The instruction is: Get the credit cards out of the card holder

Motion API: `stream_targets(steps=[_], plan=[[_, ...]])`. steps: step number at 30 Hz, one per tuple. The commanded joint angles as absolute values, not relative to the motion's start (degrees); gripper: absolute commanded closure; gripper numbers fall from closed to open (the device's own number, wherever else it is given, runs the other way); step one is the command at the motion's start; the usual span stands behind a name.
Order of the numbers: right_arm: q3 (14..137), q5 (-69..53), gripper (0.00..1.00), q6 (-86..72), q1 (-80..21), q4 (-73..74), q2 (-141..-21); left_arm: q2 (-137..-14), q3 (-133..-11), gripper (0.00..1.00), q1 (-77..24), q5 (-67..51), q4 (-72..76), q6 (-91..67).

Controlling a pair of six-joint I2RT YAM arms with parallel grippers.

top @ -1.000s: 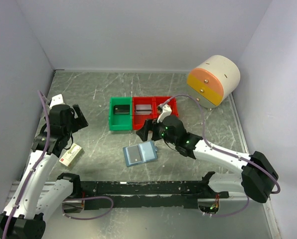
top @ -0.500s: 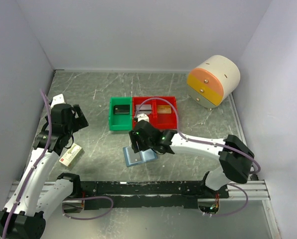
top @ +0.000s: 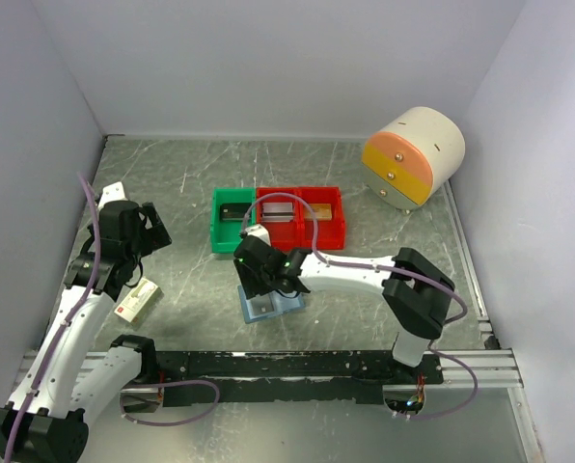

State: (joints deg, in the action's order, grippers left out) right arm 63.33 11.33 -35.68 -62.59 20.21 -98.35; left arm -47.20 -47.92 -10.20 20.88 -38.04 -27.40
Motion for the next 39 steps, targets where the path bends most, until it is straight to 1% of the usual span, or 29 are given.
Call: stream_targets(steps=[1,16,27,30,39], plan=[[66.3,12.4,0.44,-37.5,-63.0,23.0,-101.5,-46.9,-48.8,0.0,-9.7,22.2,-38.5,-27.3],[67.9,13.0,0.43,-38.3,-62.7,25.2,-107.4,-47.3,-48.8,0.0,-9.7,21.7,-38.4,-27.1],[61.7,7.4,0.43,-37.5,-60.1,18.7,-104.5,-47.7,-48.8,0.01,-9.7,21.0,-38.2,-26.9],[61.7,7.4,0.47,-37.7,-59.8,18.7,-104.5,-48.0,-48.8,0.01,-9.7,20.9,-38.3,-26.9],[58.3,3.9,0.49,-37.6,-58.4,14.2,-101.8,-48.2,-48.8,0.01,-9.7,20.6,-38.2,-26.7]])
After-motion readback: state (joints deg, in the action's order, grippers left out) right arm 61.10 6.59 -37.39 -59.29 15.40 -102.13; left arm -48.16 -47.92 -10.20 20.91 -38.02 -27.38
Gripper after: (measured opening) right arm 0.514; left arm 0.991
